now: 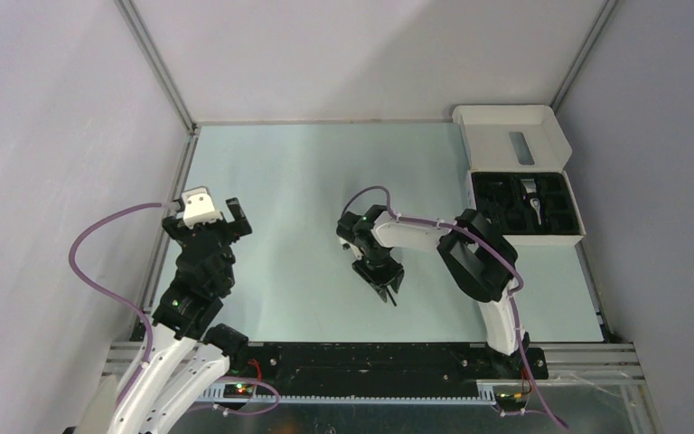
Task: Sort the hair-cutting tools
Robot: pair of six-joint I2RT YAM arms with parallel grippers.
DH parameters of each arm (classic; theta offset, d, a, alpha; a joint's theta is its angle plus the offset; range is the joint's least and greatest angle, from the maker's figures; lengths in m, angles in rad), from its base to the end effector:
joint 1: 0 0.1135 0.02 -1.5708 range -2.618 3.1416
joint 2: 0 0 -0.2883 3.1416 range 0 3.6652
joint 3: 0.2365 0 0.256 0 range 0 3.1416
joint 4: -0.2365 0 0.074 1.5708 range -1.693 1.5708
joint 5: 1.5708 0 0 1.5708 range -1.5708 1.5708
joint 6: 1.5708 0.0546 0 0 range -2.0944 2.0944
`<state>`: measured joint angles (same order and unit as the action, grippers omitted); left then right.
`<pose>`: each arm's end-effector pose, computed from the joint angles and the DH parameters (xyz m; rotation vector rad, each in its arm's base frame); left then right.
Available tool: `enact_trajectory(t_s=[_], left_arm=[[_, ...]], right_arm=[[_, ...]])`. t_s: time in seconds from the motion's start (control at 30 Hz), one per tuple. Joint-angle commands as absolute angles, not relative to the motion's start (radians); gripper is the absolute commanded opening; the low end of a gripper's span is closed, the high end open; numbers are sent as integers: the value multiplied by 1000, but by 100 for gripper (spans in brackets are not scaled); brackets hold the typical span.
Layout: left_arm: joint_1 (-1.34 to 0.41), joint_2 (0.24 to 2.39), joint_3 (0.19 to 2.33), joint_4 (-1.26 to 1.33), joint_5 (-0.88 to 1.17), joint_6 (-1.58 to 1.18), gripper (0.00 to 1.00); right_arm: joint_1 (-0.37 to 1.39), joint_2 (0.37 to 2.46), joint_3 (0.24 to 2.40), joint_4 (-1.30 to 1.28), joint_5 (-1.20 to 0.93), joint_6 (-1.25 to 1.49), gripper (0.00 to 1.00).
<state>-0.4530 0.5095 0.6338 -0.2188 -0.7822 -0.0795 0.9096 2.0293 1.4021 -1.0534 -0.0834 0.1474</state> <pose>0.1248 -0.0179 0.3339 -0.2814 1.6191 0.2438 0.2238 0.2950 0.1469 1.1112 -2.7917 -0.0250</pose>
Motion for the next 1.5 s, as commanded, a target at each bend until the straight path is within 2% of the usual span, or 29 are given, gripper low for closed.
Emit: enact_trajectory(t_s=[0.0,0.33,0.63,1.17,1.47], left_arm=[[-445,501,626,-184,-787,-84,98],[-445,501,626,-183,-785,-84,98],[-445,504,626,-184,-784,-84,98],[-445,503,626,-186,-782,-86,98],[-445,499,626,-188,-781,-87,98]], right_arm=[[908,2057,1460,-950,12,171,45],[879,2069,1481,-910,50,216,43],[888,2089,1474,-934,50,223,33],[897,2073,1446,-966,93,286,32],[893,2029,1418,-942,104,296,19]])
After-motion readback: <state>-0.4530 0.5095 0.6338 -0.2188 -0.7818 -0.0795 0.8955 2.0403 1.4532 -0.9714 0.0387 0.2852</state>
